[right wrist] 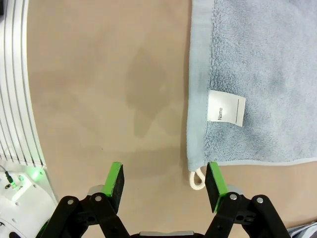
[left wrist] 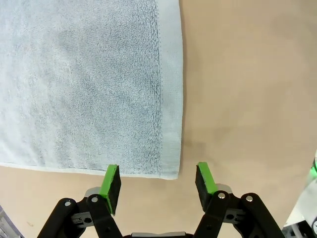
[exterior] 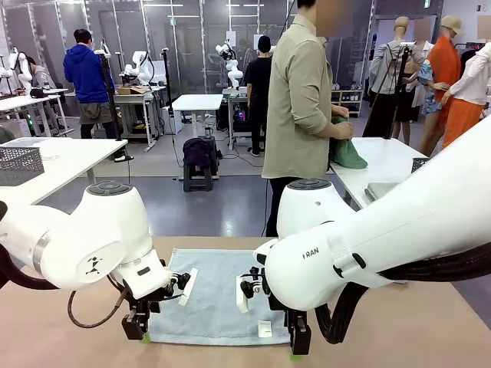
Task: Fold the towels and place them in the basket.
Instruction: When a person lays out a Towel with hook on the table, fold it in half twice.
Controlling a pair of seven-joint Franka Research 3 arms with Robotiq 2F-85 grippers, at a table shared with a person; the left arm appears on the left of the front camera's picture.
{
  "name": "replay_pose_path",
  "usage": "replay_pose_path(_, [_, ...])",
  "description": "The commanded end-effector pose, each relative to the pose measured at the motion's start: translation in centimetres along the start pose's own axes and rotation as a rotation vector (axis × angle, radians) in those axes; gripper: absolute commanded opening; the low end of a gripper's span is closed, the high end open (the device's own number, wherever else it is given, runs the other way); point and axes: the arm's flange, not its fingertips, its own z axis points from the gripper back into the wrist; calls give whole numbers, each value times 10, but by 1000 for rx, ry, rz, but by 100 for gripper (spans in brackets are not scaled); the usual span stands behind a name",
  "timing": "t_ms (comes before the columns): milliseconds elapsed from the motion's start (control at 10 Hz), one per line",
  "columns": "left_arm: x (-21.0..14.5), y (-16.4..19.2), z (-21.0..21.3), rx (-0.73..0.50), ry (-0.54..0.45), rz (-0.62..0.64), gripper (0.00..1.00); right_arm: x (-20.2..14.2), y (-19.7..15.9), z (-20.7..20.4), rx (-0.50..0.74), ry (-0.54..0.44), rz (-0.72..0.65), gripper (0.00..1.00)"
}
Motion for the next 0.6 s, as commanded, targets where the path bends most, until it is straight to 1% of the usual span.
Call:
replay_pose_path(0, [0,0,0,0,0,0,78,1,1,0,1,1,4,83])
replay_pose_path(500, [0,0,0,0,0,0,78,1,1,0,1,1,4,83])
